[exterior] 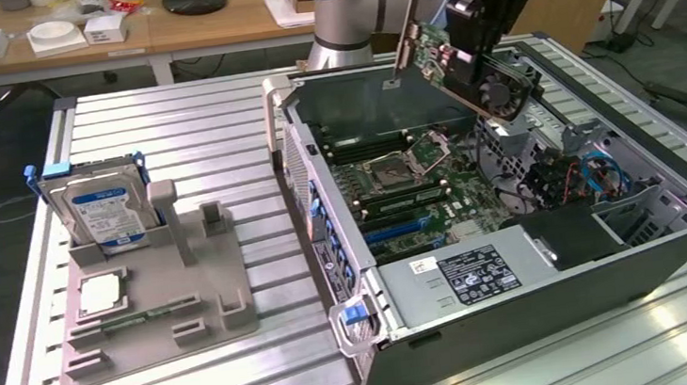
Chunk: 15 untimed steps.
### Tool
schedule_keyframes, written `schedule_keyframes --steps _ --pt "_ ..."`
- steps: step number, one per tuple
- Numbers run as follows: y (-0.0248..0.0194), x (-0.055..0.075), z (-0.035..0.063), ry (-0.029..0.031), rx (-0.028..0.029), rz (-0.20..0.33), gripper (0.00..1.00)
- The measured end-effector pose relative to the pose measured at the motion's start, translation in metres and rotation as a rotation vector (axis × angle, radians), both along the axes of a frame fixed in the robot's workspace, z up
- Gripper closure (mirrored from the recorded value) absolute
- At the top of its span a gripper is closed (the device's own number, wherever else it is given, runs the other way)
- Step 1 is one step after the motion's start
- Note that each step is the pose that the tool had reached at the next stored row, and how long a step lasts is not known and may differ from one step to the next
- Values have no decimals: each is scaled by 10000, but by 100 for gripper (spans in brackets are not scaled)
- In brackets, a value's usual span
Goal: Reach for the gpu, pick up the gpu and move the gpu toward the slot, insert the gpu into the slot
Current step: 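Insert the gpu into the slot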
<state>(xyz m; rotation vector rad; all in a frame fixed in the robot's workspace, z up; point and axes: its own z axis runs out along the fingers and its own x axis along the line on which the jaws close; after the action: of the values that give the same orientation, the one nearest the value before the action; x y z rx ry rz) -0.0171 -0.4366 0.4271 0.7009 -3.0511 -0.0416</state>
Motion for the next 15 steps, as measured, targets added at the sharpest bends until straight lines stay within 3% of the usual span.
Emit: schedule_keyframes --steps 15 --pt "-6 0 -1 0 1 1676 74"
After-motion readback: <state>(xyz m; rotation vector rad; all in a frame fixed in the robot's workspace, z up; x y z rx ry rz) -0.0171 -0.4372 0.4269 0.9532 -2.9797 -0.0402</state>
